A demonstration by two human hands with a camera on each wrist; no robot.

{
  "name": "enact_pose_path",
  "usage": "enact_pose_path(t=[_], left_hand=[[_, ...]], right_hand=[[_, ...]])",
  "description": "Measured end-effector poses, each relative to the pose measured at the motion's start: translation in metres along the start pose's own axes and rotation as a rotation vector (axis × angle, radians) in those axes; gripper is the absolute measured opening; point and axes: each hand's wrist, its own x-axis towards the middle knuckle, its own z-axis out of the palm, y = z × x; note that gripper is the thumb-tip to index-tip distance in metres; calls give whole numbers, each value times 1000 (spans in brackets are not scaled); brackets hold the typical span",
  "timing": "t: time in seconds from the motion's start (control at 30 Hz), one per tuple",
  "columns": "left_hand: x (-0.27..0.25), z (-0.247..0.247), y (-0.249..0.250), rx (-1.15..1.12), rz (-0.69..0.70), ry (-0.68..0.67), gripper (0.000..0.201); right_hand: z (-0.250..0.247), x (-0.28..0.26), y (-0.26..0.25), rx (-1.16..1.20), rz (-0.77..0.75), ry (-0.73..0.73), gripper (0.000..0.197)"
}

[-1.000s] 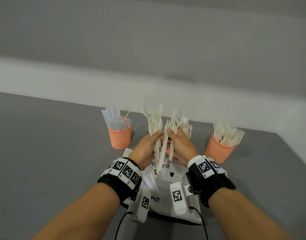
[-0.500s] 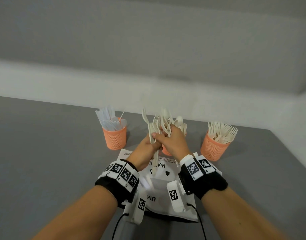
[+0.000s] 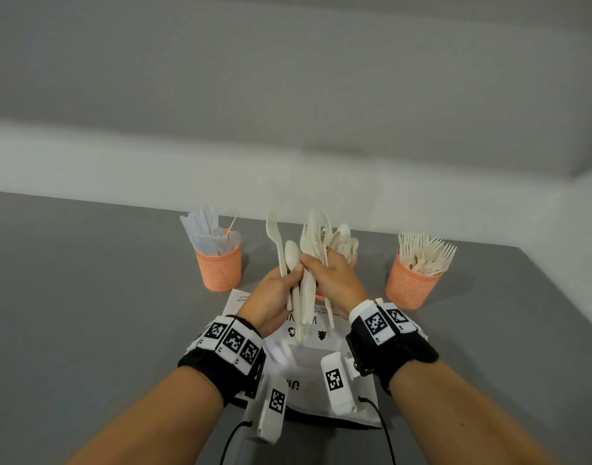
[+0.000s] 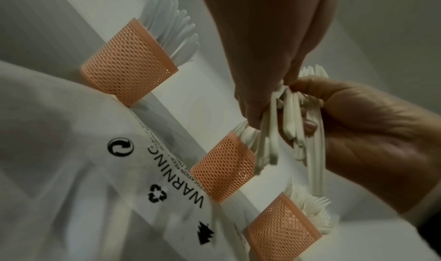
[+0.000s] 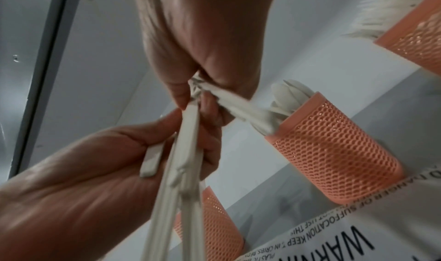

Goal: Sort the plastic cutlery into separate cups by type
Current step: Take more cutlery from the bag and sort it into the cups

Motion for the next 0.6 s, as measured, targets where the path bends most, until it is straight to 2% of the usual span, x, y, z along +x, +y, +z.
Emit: enact_pose_path(t=[0.17,0.27,0.37,0.43,0.53,0.6], left_hand=[[6,0,0,7,32,88,22],[9,1,3,29,26,131,19],[10,4,3,251,27,189,19],[9,9,-1,413,43,193,18],[8,22,-5,581,155,186,20],[7,28,-8,639,225,199,28]], right_hand=[[-3,-4,-2,87,80,-72,18],[-9,1,-7,178,100,-10,21],[-15,6,-11,96,-25,72,20],[-11,1,-18,49,-82,78,29],[1,-2,-20,-109,-135,85,53],[7,-1,-14,-228,-133,123,47]])
